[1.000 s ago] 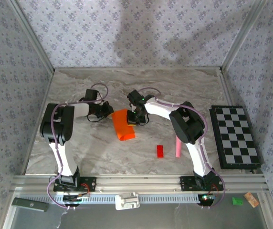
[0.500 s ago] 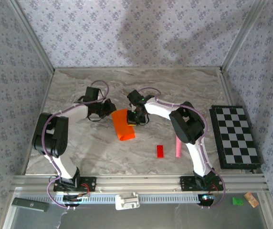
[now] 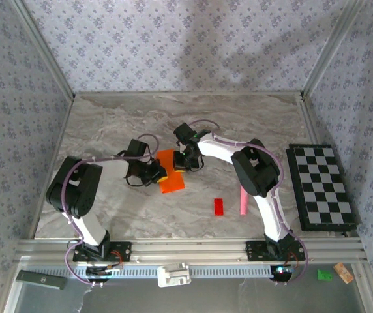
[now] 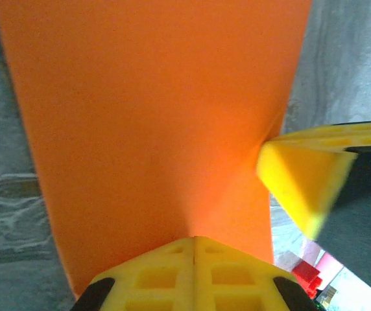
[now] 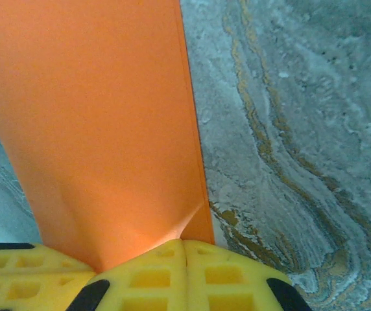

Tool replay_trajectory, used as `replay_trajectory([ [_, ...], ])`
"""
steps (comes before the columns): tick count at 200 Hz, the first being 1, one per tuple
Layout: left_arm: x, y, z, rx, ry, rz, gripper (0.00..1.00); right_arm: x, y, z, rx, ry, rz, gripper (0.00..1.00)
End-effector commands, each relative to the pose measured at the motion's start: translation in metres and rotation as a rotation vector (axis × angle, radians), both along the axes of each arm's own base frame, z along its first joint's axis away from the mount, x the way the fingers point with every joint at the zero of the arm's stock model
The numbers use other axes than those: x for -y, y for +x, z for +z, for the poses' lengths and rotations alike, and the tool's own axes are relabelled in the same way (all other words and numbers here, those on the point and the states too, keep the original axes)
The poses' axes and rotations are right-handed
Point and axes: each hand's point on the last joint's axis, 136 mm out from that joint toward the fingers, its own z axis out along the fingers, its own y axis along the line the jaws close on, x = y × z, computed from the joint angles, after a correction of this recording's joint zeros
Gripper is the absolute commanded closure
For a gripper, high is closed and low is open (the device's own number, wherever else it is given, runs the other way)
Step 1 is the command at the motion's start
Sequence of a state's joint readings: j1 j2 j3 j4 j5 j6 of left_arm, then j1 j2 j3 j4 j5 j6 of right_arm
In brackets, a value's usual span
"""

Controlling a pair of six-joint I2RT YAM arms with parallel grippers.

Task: Fold a paper plane with a square sheet of paper (pick it up from the middle)
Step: First fold the square sheet of paper in half at the center of the table.

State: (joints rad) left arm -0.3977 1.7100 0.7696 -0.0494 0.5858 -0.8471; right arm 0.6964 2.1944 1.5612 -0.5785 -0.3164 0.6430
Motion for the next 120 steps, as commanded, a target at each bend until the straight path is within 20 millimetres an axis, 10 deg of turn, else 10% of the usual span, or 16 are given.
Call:
replay_trajectory([
  [1,-0.008,-0.014,-0.018,-0.029,0.043,-0.015,0.97,0.111,-0.062,-0.107,-0.217,-0.502,-0.039,0.95],
  [53,-0.042,-0.044,-0.028,-0.062,0.113,-0.002,0.97,0.116,-0.064,-0.108,-0.215,-0.525,-0.036,0.96],
  [120,-0.017,-0.009,0.055,0.167,-0.068,0.045,0.95,0.117,-0.063,-0.109,-0.212,-0.529,-0.037,0.96],
])
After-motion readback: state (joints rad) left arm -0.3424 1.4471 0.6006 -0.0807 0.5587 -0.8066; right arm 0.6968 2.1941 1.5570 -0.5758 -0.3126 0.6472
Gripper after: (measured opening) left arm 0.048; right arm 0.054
